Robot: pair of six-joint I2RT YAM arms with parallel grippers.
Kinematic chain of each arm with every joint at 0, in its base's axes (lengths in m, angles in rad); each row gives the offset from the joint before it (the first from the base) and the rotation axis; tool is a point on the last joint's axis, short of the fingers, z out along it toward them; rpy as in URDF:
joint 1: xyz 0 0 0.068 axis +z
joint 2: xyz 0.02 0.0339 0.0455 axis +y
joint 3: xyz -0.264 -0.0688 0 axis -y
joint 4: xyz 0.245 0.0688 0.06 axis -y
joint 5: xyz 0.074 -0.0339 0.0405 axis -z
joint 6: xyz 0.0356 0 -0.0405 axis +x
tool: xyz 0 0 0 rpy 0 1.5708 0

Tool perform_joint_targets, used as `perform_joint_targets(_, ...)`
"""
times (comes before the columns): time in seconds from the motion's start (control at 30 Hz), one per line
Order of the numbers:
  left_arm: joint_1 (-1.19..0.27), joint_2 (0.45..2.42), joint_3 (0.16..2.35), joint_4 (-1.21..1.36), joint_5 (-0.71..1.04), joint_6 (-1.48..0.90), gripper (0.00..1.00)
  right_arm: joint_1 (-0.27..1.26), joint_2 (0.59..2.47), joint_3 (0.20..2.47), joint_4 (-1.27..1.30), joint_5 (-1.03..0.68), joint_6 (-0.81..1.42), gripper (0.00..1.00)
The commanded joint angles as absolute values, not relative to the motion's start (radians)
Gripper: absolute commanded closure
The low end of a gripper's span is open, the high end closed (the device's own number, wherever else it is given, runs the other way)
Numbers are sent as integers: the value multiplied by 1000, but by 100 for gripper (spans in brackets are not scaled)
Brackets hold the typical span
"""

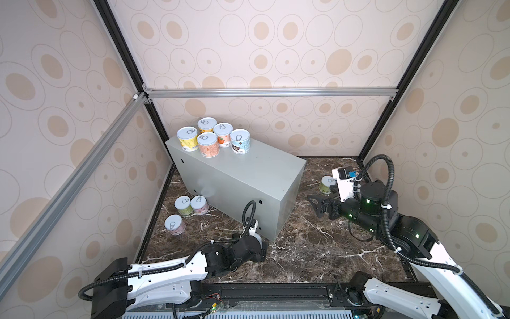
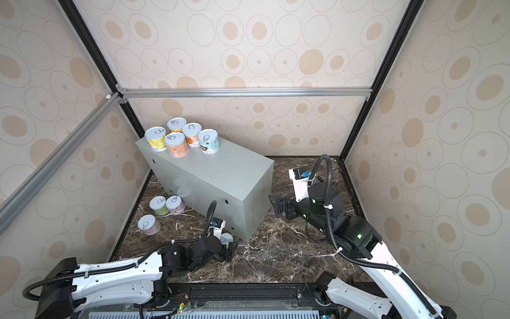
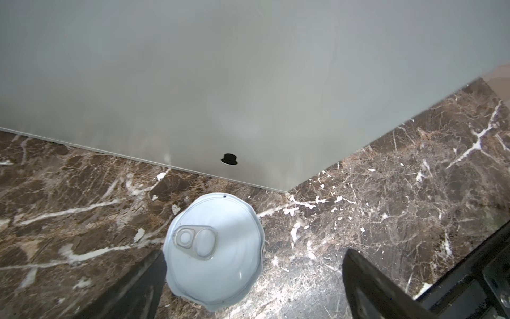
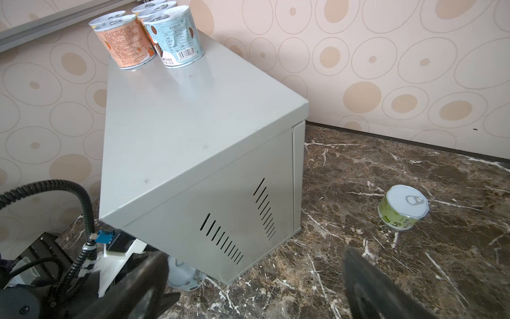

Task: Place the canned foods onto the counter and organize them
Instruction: 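Lower the left gripper onto the white-lidded can by the cabinet and close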

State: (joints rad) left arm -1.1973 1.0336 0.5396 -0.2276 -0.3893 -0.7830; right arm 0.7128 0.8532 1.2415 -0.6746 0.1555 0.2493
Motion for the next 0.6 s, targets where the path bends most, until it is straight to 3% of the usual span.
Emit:
perform_joint_targets(0.0,-1218,1054,510,-169,-450,-832,1,709,822,1215,-693,183,252,0)
perform_joint_targets(0.57,-1226,1109,324,66,-480,-845,1,709,778,1141,-695,183,260,0)
